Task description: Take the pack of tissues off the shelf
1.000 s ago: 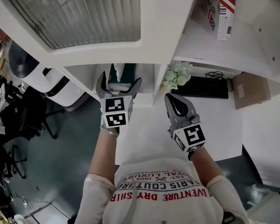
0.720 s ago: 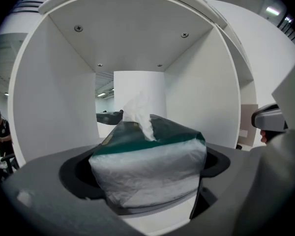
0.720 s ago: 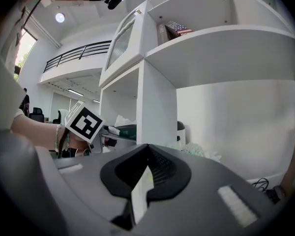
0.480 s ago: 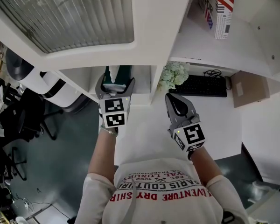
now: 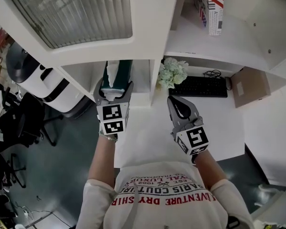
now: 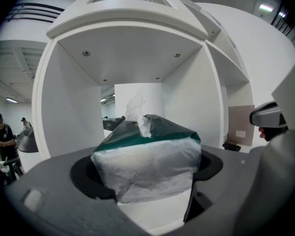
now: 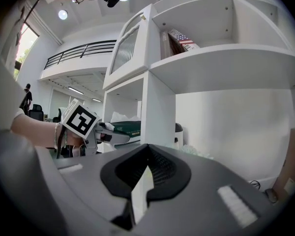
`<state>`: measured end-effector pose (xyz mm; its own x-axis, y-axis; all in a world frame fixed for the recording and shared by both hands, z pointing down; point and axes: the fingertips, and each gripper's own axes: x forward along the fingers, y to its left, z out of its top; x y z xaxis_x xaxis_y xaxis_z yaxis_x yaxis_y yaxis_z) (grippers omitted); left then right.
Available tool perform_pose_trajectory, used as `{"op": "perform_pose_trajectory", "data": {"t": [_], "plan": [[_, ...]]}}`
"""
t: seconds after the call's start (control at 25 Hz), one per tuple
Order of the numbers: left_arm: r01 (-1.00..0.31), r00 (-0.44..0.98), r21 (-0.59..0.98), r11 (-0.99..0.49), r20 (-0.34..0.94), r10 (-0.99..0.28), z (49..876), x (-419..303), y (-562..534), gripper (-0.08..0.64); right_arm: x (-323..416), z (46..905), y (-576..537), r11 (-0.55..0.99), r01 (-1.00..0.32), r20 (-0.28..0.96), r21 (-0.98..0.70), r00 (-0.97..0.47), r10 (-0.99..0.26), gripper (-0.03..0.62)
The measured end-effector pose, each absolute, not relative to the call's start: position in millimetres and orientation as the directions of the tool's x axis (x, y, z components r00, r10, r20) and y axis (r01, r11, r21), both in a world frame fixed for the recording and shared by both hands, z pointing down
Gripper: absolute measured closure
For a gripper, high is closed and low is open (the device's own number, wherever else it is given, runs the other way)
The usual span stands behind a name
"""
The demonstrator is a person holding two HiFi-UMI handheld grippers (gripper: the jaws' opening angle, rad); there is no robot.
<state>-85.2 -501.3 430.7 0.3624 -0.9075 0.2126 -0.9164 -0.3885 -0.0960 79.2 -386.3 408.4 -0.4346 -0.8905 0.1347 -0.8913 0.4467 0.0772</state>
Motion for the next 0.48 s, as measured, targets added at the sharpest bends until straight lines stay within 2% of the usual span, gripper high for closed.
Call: {"op": "perform_pose_trajectory", "data": {"t": [0.48], "plan": [[-0.904, 0.399, -0.110, -0.414, 0.136, -0.907, 398.2, -90.1, -392.8, 0.120, 71.5, 401.0, -324.6, 0.486, -0.869, 0.104, 0.094, -0.477, -0.873, 0.594]]}}
